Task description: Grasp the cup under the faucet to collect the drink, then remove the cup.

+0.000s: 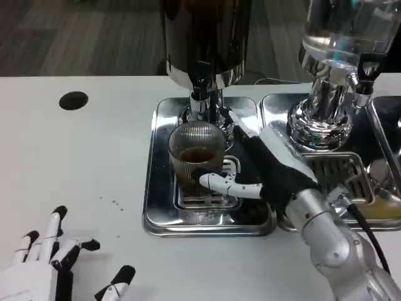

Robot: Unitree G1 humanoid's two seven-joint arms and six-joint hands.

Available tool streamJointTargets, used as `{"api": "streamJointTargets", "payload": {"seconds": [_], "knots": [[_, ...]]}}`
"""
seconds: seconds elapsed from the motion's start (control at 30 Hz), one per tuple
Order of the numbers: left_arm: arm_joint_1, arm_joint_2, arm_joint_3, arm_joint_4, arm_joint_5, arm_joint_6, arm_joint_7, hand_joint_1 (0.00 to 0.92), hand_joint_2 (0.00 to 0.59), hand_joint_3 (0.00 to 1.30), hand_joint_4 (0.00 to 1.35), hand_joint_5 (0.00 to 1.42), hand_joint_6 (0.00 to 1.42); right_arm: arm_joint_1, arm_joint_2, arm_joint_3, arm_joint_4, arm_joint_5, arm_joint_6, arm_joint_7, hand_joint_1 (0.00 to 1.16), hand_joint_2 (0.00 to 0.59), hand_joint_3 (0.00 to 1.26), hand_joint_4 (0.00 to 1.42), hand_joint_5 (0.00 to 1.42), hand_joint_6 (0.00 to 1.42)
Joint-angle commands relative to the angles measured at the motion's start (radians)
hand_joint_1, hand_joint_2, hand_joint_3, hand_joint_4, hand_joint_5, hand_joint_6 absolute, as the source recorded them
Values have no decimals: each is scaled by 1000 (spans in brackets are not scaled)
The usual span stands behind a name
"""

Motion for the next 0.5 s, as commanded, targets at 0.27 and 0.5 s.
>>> {"api": "streamJointTargets", "payload": {"seconds": [0.27,0.5], "knots": [[17,8,20,12,-12,-17,31,0,187,581,71,225,131,-32,40,-16,102,48,-71,-70,560,160,0,0,0,57],[13,7,20,25,-15,-16,35,0,187,613,81,231,144,-35,47,-7,123,58,-102,-90,573,154,0,0,0,69]]}}
